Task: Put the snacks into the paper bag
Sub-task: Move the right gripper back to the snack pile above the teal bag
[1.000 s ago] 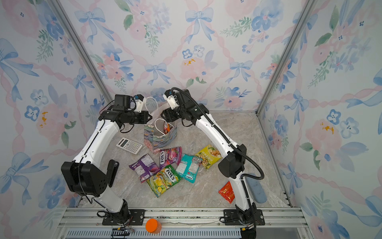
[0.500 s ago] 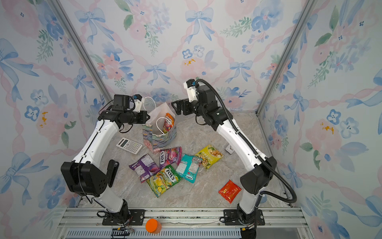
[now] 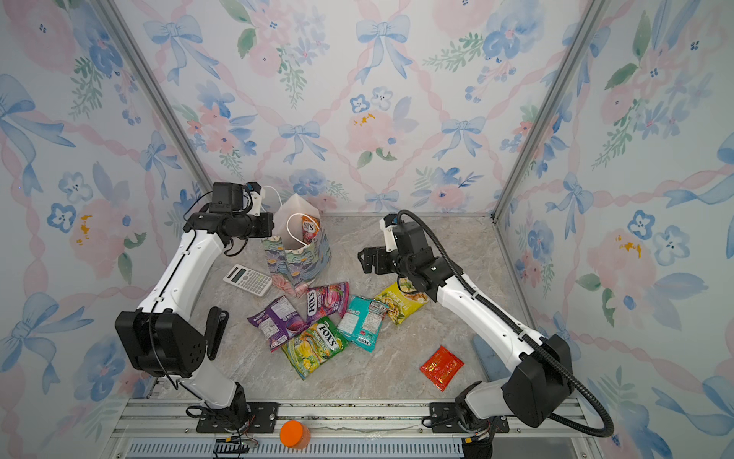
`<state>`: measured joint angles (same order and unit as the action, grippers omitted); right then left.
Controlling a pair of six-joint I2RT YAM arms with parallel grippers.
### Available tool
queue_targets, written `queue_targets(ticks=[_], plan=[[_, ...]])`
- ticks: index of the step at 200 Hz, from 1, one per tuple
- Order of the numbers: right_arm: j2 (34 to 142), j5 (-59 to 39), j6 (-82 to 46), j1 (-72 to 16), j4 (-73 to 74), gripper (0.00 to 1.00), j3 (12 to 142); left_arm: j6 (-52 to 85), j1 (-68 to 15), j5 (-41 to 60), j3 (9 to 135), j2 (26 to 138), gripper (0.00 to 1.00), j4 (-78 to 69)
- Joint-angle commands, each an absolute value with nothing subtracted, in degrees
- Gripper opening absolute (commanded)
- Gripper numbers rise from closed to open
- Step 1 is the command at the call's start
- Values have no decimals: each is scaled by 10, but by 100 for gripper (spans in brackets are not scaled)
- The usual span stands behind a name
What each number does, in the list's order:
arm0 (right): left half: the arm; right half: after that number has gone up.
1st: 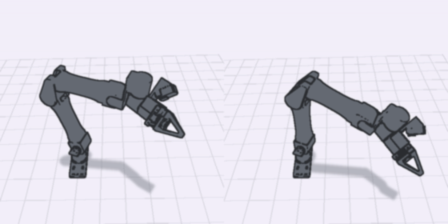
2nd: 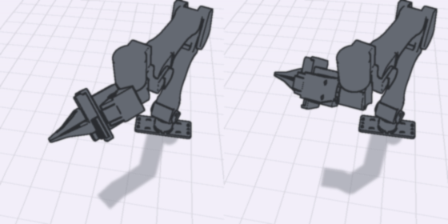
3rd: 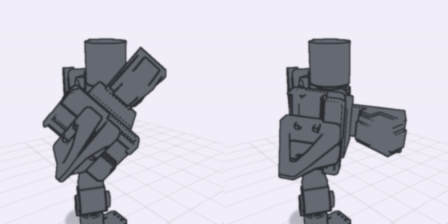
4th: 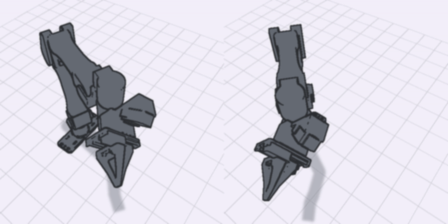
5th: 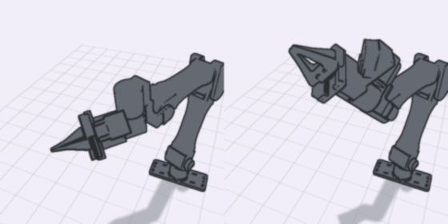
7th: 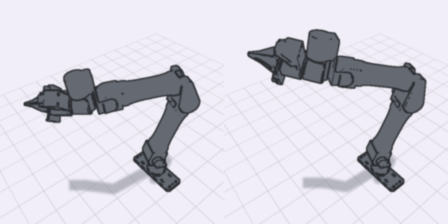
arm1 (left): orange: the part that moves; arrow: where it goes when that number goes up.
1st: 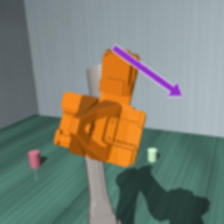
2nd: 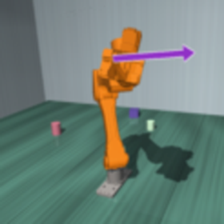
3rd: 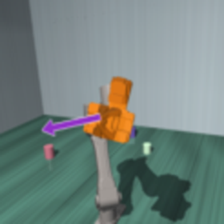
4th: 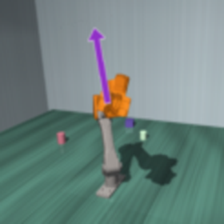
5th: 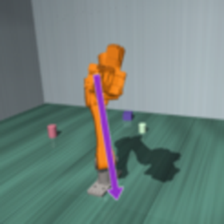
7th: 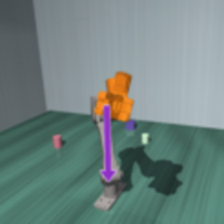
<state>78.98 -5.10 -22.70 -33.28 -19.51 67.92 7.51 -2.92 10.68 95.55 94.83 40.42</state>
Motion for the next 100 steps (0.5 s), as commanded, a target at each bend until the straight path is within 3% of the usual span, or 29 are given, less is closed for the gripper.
queue_targets(ticks=[1,36,100], plan=[[746,-21,-279,-347,-210,98,600,73,-26,97,946,963,0,415],[718,-8,-327,-381,-229,100,512,73,-26,95,945,964,0,415],[707,-21,-409,-417,-186,81,418,76,-27,114,947,967,0,414]])
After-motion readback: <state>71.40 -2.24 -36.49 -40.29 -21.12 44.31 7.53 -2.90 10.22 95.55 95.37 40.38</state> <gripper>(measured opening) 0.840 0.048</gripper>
